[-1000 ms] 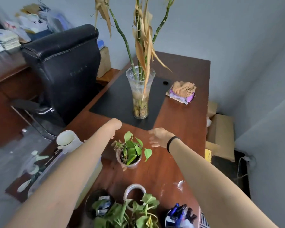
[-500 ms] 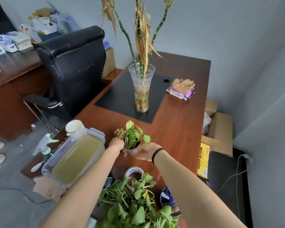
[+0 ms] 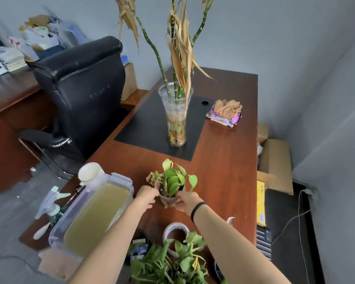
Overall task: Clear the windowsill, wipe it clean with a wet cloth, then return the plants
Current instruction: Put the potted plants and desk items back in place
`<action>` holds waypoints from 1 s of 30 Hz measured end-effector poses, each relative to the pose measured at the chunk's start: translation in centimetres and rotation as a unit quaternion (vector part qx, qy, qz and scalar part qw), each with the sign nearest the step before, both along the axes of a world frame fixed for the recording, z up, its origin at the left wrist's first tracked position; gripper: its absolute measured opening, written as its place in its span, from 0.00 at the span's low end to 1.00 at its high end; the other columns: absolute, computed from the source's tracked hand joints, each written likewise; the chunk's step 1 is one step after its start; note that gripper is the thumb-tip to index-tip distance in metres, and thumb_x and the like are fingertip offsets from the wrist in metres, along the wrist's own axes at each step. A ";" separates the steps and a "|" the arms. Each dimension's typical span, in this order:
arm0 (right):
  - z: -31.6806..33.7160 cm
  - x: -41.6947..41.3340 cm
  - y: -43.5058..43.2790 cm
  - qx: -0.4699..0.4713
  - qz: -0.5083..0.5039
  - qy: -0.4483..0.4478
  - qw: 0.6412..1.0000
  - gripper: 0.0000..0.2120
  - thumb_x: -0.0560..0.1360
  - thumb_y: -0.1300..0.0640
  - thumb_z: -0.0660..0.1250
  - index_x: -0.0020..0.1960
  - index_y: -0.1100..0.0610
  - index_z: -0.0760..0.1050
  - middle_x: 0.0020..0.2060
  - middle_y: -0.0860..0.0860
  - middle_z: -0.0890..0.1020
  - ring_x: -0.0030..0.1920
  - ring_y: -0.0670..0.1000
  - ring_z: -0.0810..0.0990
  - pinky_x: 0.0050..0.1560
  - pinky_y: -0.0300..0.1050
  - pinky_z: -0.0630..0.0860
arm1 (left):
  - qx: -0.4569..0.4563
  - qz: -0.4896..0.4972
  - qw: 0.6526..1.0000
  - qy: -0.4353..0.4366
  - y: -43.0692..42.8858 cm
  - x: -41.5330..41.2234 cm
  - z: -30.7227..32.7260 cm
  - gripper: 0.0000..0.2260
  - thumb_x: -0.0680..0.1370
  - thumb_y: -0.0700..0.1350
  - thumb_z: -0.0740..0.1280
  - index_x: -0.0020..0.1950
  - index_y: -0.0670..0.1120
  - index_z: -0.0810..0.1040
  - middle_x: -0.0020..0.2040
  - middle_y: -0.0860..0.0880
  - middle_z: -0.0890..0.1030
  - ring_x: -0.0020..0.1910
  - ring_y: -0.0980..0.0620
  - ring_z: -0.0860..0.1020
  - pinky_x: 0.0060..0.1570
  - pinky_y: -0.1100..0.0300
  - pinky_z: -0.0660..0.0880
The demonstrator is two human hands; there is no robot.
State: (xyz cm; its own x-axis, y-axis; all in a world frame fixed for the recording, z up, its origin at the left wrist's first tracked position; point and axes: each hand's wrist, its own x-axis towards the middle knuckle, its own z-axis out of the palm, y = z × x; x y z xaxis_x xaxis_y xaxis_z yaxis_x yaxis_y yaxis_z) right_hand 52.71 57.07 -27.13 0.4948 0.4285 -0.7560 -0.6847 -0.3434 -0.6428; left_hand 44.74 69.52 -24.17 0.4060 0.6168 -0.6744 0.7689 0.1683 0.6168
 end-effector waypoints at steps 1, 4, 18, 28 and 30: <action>-0.6 0.6 0.1 0.009 -0.020 -0.002 1.000 0.05 0.78 0.63 0.62 0.43 0.58 0.71 0.43 0.54 0.76 0.41 0.50 0.77 0.42 0.41 0.79 | -0.018 -0.015 1.000 -0.015 0.1 0.3 -0.1 0.09 0.76 0.38 0.63 0.56 0.38 0.75 0.51 0.42 0.77 0.47 0.46 0.77 0.41 0.57 0.74; 0.1 1.7 0.1 0.034 -0.063 -0.010 0.997 0.07 0.75 0.68 0.64 0.41 0.59 0.70 0.40 0.55 0.76 0.41 0.52 0.78 0.44 0.44 0.81 | -0.038 -0.048 0.997 -0.057 0.7 1.6 -0.6 0.05 0.77 0.39 0.62 0.52 0.41 0.75 0.53 0.43 0.78 0.51 0.47 0.77 0.47 0.56 0.72; 1.9 10.2 -7.8 0.053 -0.279 -0.056 0.957 0.07 0.75 0.67 0.67 0.42 0.61 0.70 0.39 0.57 0.79 0.38 0.51 0.81 0.39 0.38 0.80 | -0.028 -0.142 0.980 -0.136 -5.2 13.5 -1.0 0.07 0.77 0.42 0.66 0.39 0.49 0.75 0.46 0.43 0.79 0.46 0.46 0.77 0.43 0.56 0.72; -0.3 12.6 -16.6 0.059 -0.355 -0.077 0.930 0.12 0.77 0.69 0.63 0.38 0.59 0.66 0.40 0.57 0.76 0.42 0.51 0.80 0.48 0.42 0.80 | -0.006 -0.239 0.964 -0.115 -13.9 18.8 -2.6 0.06 0.76 0.41 0.65 0.43 0.43 0.80 0.49 0.41 0.82 0.51 0.44 0.80 0.54 0.49 0.77; -0.8 12.8 -17.4 0.058 -0.360 -0.076 0.928 0.12 0.76 0.70 0.63 0.38 0.59 0.66 0.40 0.58 0.76 0.43 0.51 0.79 0.38 0.37 0.81 | 0.022 -0.256 0.960 -0.110 -14.7 19.0 -2.8 0.06 0.76 0.41 0.65 0.43 0.41 0.80 0.44 0.42 0.81 0.45 0.45 0.79 0.48 0.53 0.77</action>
